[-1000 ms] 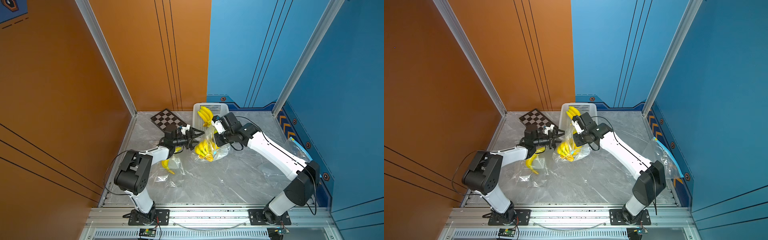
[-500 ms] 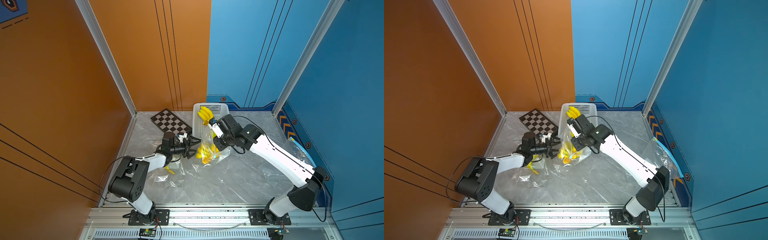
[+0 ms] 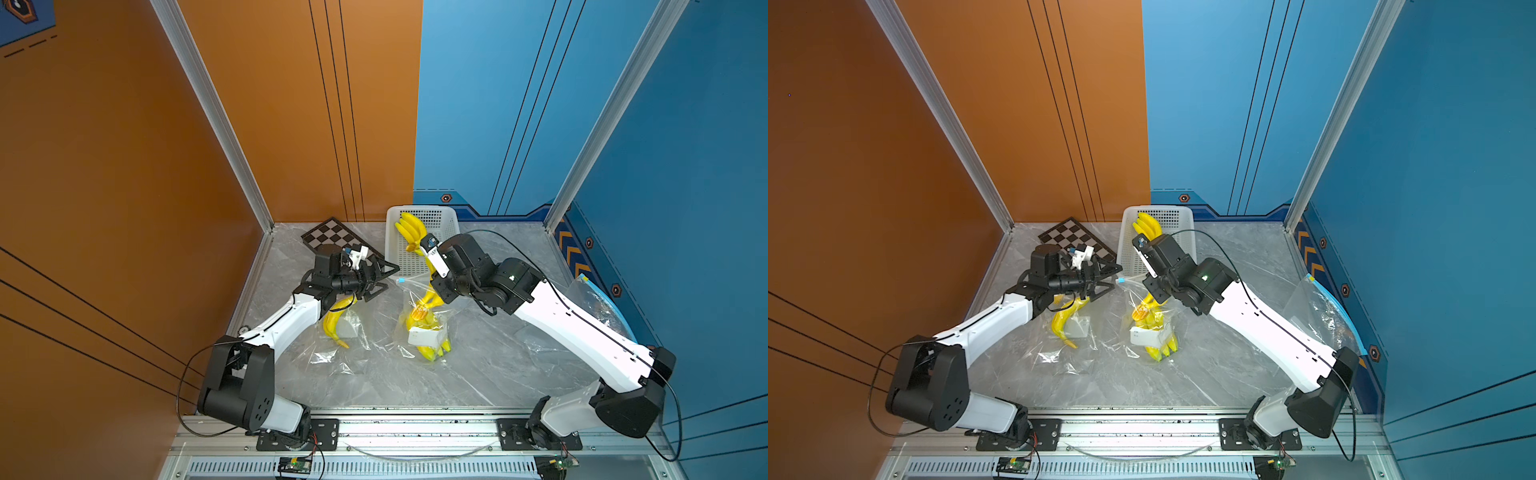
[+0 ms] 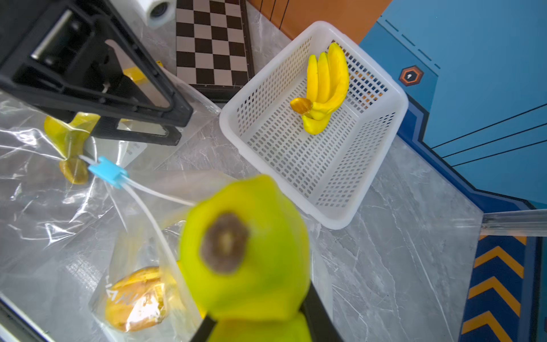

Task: Open the zip-top bag and take out the banana
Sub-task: Pick up the banana from the zipper food storage bag.

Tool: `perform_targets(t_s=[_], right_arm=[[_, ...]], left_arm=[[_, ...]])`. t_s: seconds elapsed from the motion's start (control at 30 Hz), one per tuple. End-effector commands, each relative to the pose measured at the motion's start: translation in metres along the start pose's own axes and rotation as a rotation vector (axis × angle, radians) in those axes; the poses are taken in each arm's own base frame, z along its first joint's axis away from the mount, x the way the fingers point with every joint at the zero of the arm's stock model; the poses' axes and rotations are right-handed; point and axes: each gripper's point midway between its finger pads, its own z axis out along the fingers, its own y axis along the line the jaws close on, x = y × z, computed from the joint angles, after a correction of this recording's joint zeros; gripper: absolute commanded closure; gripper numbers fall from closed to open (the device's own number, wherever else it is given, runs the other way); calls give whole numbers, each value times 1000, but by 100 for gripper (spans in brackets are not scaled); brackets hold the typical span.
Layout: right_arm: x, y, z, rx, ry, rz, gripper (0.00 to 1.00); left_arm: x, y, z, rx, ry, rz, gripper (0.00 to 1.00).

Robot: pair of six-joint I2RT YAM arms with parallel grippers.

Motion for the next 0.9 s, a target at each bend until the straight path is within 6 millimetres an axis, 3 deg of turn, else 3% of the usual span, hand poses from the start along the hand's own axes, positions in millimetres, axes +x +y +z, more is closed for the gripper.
perform_targets(t_s=[0.0,0.13,0.23,0.3,0.47,0.6,0.67,0.87], right_arm=[[-17,-39,-21,185,-70,17,80],[-32,-59,-39,252,-118,33,80],[-30,-54,-34,205,-113,50,80],[-25,-61,-32,280,-83,22,80],[-21,-119,-52,586,-40,33,76],[-36,-163,-66,640,-88,185,74],[-44,-169,-47,562,-107,260,74],[-60,-175,59,329,-103,454,75]], left_arm=[[14,15,2,-56,45,-13,2],[11,4,-1,-40,30,3,2],[3,-19,-4,8,10,26,2],[-1,-31,-7,21,-8,44,2],[0,-40,-9,32,-20,71,2],[4,-29,-9,17,-13,53,2],[7,-26,-8,14,-4,51,2],[11,-21,0,3,17,46,2]])
